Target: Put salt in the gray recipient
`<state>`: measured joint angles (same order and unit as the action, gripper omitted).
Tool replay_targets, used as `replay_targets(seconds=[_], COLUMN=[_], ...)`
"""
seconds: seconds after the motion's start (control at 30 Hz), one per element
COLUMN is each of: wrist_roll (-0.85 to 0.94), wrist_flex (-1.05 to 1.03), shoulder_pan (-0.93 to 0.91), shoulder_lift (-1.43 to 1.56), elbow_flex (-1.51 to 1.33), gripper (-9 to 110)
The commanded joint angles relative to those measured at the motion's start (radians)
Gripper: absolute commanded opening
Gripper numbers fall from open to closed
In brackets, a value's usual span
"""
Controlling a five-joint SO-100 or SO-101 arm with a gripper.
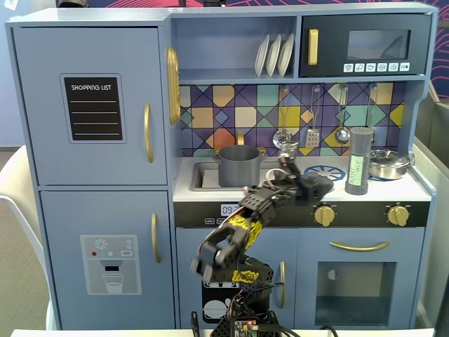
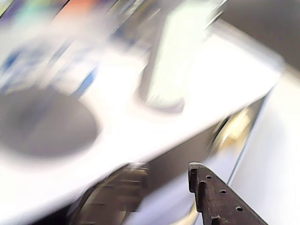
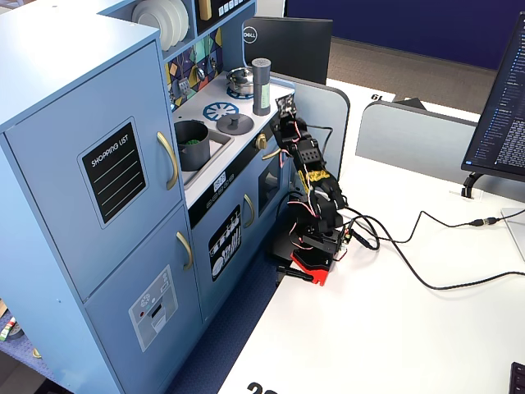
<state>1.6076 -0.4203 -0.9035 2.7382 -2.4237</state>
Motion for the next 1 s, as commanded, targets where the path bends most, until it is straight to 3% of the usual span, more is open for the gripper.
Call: replay_targets(seconds=[0.0, 0.13, 0.23, 0.97], wrist_roll=[-0.049, -0.072, -0.091, -0.17], wrist_flex=[0.244, 0.428, 0.462, 0.517], shoulder_pan=[-0.032, -0.028, -0.035, -0.031], shoulder_lift=[-0.058, -0.179, -0.287, -0.798], elbow_flex=[0.067, 0.069, 0.133, 0.546], gripper=[35, 51, 57, 52])
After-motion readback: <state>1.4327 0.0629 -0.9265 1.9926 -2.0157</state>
